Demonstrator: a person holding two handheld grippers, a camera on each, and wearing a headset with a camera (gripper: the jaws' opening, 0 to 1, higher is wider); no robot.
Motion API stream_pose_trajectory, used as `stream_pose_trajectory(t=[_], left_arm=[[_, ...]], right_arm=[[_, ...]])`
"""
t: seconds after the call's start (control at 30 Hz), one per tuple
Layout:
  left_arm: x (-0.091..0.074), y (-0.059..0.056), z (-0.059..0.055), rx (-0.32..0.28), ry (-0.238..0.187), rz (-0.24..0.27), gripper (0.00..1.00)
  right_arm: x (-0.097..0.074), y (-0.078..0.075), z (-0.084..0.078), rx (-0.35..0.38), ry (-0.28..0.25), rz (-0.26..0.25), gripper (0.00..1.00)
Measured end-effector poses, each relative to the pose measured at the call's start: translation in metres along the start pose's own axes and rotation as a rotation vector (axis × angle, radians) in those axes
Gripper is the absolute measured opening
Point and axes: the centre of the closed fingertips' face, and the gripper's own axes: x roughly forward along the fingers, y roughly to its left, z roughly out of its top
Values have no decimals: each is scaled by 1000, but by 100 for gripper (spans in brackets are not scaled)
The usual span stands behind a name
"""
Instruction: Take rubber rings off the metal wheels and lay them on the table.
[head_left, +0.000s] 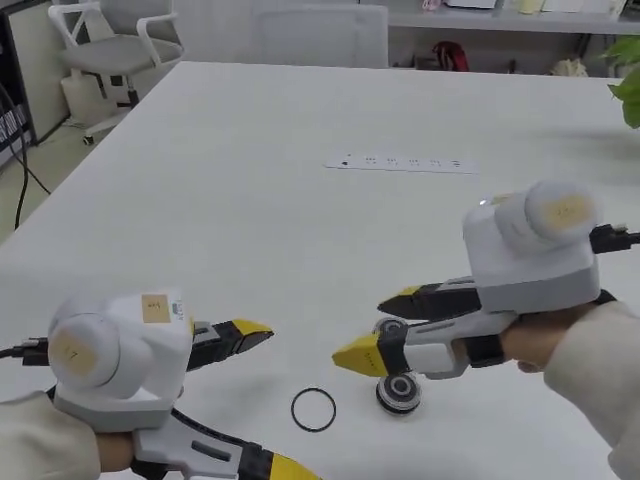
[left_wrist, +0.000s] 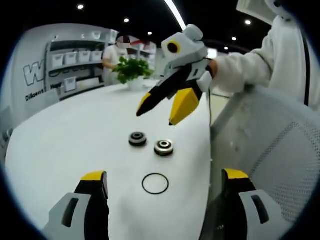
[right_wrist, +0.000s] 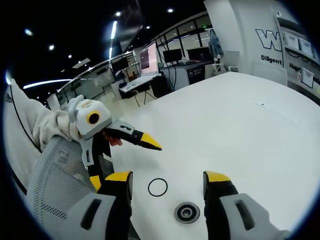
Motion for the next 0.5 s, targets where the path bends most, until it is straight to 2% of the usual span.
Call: stream_pose_trajectory(t=[0.2, 0.37, 0.5], left_arm=[[-1, 1, 2, -13, -12, 5, 96], [0, -1, 3, -23, -18, -1, 96], [0, 0, 1, -28, -13, -1, 96]], right_arm=[[-17, -3, 9, -44, -27, -5, 57], [-32, -5, 18, -49, -66, 11, 59], [-40, -9, 19, -55, -77, 15, 59]])
